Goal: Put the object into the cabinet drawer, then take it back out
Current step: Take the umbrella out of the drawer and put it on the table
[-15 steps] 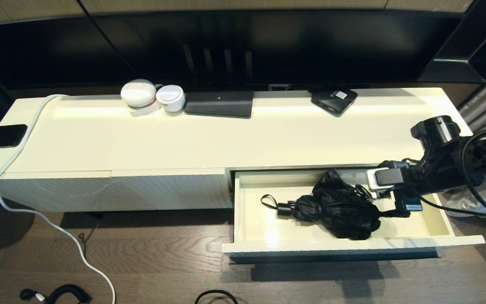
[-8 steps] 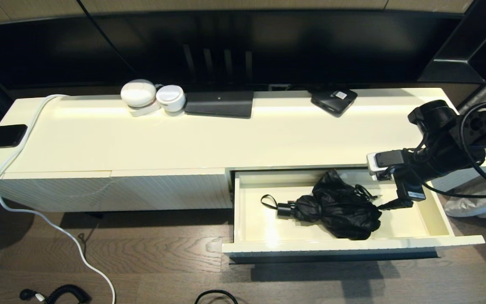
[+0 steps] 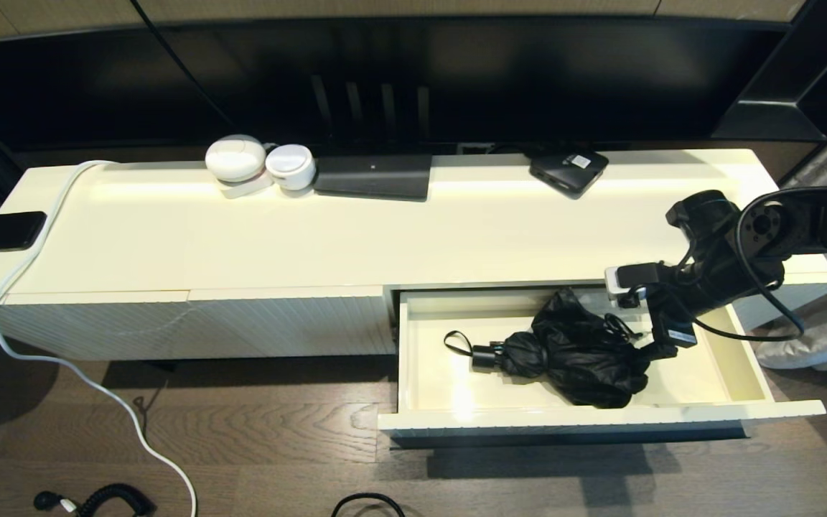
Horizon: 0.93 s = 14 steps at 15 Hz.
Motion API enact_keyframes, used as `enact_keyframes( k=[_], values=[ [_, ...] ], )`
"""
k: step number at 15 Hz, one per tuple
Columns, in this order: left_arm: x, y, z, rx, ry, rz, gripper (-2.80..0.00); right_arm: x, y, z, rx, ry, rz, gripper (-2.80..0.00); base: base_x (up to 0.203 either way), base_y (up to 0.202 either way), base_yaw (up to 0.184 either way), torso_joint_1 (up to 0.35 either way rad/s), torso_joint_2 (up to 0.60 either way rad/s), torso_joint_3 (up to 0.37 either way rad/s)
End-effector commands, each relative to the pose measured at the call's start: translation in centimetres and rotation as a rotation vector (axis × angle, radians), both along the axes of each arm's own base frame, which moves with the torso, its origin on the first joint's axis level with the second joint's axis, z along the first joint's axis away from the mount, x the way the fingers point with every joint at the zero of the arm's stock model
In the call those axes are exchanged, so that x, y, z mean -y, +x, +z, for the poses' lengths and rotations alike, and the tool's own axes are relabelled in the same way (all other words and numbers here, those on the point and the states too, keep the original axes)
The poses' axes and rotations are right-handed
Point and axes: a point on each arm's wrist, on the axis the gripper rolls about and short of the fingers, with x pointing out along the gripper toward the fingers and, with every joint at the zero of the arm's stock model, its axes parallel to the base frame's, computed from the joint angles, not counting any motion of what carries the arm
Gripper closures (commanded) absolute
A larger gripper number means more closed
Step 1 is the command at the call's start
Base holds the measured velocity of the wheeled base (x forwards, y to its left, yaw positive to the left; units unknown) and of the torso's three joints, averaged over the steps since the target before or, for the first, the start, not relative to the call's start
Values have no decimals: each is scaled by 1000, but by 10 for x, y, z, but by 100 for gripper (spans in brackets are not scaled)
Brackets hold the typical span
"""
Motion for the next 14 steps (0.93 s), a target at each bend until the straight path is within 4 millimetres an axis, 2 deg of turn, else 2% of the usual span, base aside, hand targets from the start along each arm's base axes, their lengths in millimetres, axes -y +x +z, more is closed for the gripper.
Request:
enact_keyframes(
  k=[1,8,14],
  values=[
    [0,0,0,0,1,0,0,-1,5,-9,-23,3,0,-280,0,0,0,0,0,0],
    [0,0,0,0,1,0,0,-3,17,-18,-21,12,4,-280,0,0,0,0,0,0],
    [0,0,0,1,1,1,0,-2,32,-10,35,12,3,-280,0,0,0,0,0,0]
  ],
)
